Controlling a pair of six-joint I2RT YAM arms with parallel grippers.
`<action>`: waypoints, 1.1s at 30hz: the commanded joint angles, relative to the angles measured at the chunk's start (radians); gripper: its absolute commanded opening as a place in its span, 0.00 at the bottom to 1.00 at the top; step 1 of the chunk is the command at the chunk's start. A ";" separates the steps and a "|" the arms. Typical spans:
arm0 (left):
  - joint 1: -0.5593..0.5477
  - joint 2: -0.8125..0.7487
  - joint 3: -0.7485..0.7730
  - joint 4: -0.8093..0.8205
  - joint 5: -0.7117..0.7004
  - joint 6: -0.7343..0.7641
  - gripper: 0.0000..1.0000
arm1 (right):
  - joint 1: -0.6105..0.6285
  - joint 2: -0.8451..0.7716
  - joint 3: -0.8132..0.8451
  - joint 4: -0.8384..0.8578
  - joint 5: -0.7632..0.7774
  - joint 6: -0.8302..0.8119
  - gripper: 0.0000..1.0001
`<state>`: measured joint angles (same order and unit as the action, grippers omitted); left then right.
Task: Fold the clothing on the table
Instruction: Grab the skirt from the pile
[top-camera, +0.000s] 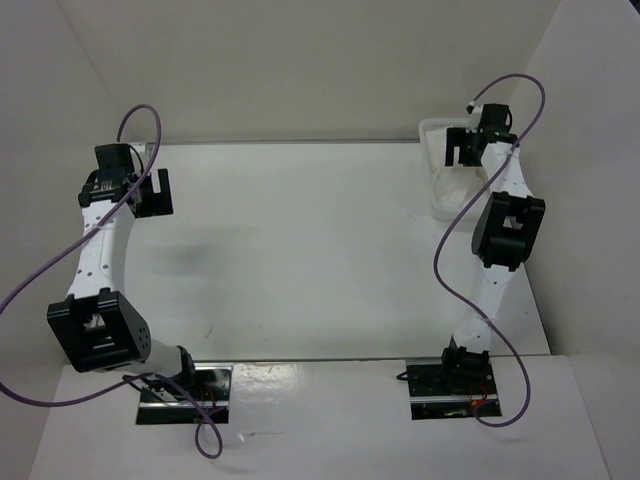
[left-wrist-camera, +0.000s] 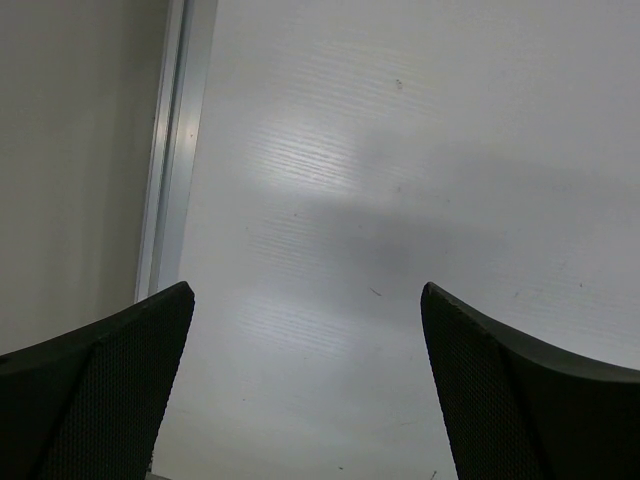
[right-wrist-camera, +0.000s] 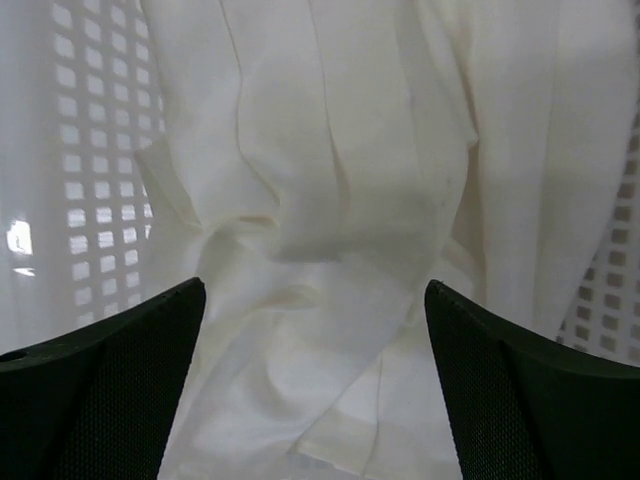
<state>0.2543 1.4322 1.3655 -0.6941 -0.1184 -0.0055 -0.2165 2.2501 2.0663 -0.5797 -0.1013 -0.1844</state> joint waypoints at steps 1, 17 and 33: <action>0.022 -0.038 -0.025 0.051 0.042 -0.013 1.00 | -0.007 0.000 -0.058 0.035 0.014 -0.020 0.94; 0.022 -0.047 -0.034 0.051 0.085 -0.001 1.00 | -0.017 0.065 0.060 -0.016 -0.009 -0.038 0.00; 0.022 -0.038 -0.062 0.042 0.137 0.009 1.00 | -0.053 -0.100 -0.075 0.067 0.054 -0.058 0.99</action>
<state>0.2733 1.4178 1.3148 -0.6651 -0.0078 -0.0032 -0.2501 2.1654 2.0235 -0.5674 -0.0895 -0.2298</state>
